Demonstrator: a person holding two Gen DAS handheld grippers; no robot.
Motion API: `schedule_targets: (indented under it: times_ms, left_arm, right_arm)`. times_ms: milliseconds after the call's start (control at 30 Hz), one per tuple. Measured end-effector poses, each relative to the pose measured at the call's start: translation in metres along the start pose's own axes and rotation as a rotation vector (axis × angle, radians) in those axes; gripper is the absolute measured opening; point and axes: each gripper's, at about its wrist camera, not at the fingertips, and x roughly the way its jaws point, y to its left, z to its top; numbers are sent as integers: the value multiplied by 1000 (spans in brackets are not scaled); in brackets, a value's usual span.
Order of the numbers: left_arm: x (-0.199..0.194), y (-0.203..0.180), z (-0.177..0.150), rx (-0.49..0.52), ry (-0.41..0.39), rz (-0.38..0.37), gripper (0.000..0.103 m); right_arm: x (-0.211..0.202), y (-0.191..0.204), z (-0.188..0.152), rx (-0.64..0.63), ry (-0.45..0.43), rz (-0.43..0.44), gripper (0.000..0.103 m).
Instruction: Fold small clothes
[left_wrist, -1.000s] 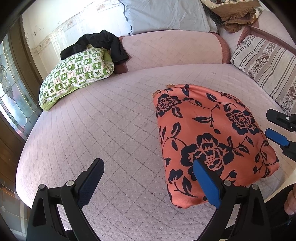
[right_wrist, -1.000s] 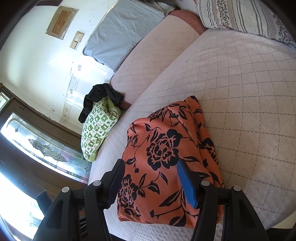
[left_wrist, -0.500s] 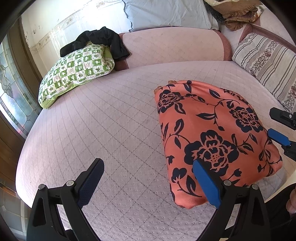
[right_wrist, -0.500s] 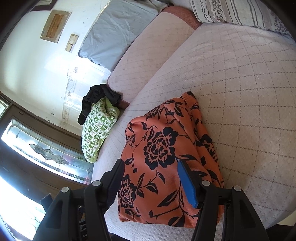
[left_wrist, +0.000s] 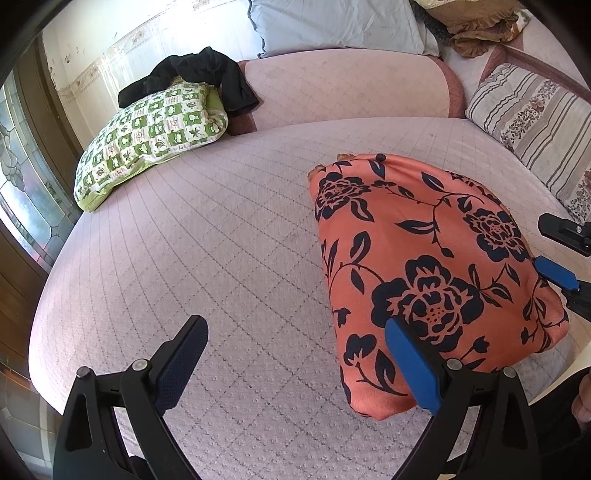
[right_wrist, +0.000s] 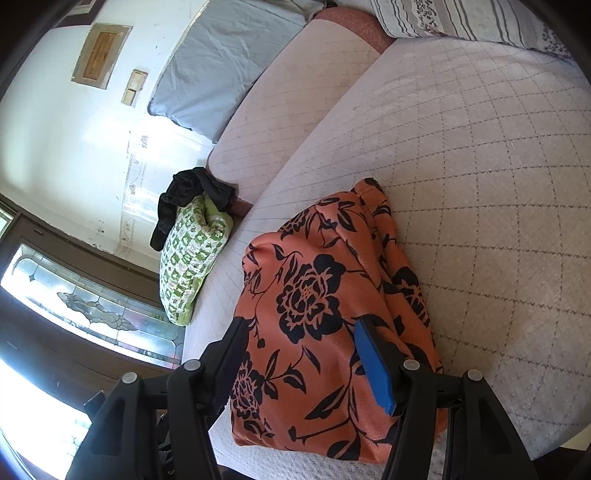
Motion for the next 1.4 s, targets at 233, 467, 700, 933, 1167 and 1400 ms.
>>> schedule_targets:
  times_ms: [233, 467, 700, 933, 1167, 1400]
  left_arm:
    - [1, 3, -3, -5, 3, 0, 97]
    - [-5, 4, -4, -7, -5, 3, 97]
    - [-9, 4, -5, -6, -10, 5, 97]
    - [-12, 4, -4, -4, -13, 5, 97]
    - [-14, 4, -5, -4, -13, 4, 97]
    - [-14, 4, -5, -4, -9, 3, 97]
  right_arm:
    - [0, -2, 1, 8, -3, 2, 63]
    - [-3, -5, 3, 19, -9, 6, 63]
    - [-7, -11, 4, 53, -15, 23, 63]
    - [-10, -14, 5, 77, -17, 36, 64]
    - [-10, -15, 5, 84, -17, 39, 64]
    - [-9, -17, 5, 92, -17, 42, 64]
